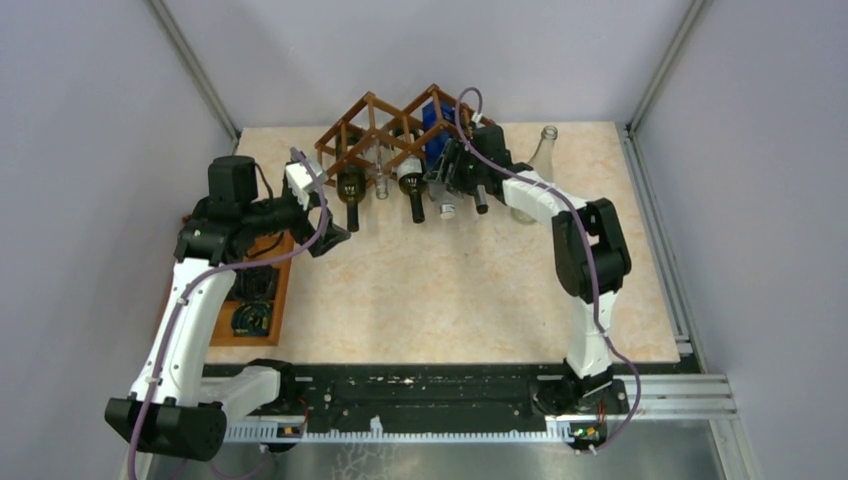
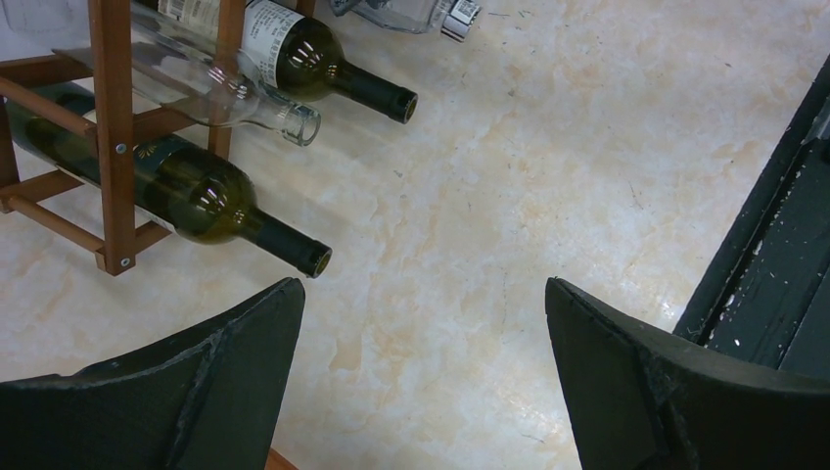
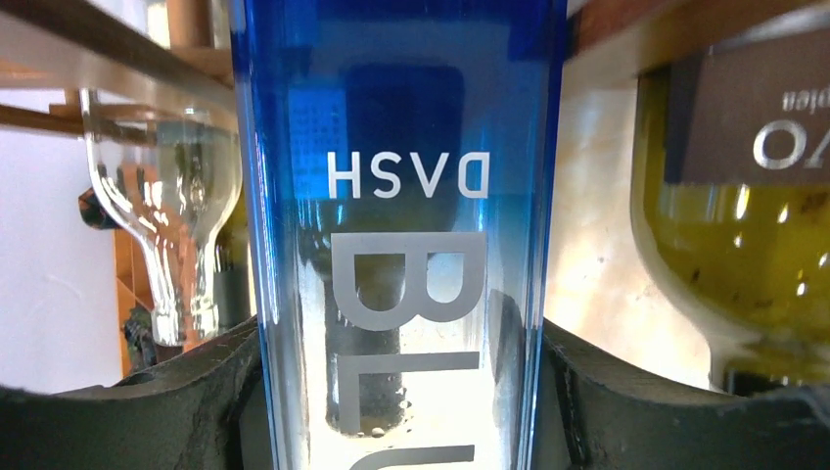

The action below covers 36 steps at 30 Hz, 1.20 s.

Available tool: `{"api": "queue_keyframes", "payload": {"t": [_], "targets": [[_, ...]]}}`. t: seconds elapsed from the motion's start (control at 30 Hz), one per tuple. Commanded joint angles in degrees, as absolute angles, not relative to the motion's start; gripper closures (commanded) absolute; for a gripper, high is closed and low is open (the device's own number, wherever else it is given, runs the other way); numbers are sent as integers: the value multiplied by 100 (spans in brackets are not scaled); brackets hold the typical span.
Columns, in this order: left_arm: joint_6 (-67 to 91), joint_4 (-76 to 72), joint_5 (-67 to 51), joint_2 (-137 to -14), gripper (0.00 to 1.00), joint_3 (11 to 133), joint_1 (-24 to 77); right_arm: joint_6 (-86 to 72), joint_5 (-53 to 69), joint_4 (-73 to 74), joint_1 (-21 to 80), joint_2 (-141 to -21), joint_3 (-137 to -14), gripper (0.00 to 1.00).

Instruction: Take the wine bottle off the wine rack

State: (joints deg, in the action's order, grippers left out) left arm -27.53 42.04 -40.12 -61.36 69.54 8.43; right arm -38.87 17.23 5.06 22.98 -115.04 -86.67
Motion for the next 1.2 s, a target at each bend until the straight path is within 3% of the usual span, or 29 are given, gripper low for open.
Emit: {"api": "queue_keyframes", "payload": {"t": [0.0, 0.4, 0.77, 1.17], "targets": [[-2840, 4147, -4132, -6027, 1, 6908, 850, -3932, 1582, 214, 2166, -10817, -8432, 69], [-3364, 4253, -4237, -5837, 1, 6765, 853, -4030, 1818, -246, 2239, -8958, -6688, 100], [-4681, 4463, -4399, -5804, 1, 6496, 853, -3822, 2232, 644, 2465, -7047, -5246, 100], [-5898, 4376, -4643, -5636, 1, 6094, 853, -3559, 2575, 1482, 3238, -6414, -5470, 100]]}}
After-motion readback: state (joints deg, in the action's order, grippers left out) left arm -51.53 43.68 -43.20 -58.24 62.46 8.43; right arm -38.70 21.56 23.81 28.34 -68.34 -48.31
